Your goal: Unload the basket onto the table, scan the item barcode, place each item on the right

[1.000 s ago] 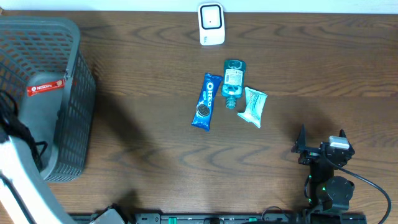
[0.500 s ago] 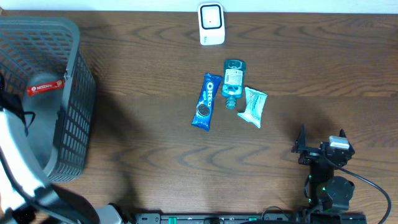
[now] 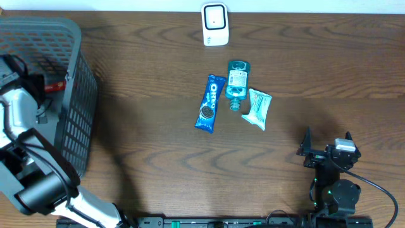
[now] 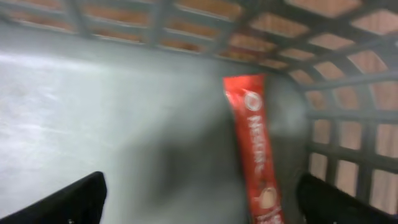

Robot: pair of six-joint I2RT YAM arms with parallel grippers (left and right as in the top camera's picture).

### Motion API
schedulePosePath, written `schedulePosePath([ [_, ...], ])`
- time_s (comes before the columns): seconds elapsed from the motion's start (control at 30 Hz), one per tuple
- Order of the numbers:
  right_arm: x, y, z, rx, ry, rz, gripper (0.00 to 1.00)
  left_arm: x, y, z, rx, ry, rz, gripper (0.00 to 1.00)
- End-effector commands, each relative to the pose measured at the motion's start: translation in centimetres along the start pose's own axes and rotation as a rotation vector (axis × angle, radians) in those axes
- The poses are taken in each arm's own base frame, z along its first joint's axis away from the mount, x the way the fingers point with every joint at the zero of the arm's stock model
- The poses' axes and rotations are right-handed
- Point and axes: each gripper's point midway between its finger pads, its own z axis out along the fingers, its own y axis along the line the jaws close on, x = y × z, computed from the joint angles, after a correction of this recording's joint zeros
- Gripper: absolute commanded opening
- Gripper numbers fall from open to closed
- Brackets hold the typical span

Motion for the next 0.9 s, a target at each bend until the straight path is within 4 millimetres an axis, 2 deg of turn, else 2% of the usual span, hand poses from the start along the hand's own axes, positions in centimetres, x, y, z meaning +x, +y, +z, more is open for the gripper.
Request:
schedulePosePath([
  [0.0,0.0,0.2,0.0,-0.008,-0.001,-0.012,0.99,0.5,-1.7,0.7,0.038,-0.006,0.008,1.0],
  [0.27,0.0,0.2,0.0,-0.008,-0.001,-0.012,0.99,0.9,-2.8,3.3,0.072,-0.025,-0.012,0.98],
  [0.37,0.0,0.2,0.0,-0.008,-0.001,-0.012,0.99,0.6,-4.1,4.0,0.129,-0.043,0.035,0.98],
  [0.73,0.0,0.2,0.0,-0.008,-0.001,-0.012,0.99,0.7,-5.6,4.0,0.19,-0.043,0.062,1.0],
  [0.87,0.0,0.2,0.0,-0.008,-0.001,-0.012,0.99,1.7,-8.2,3.3,0.323,0.012,0.166,0.88],
])
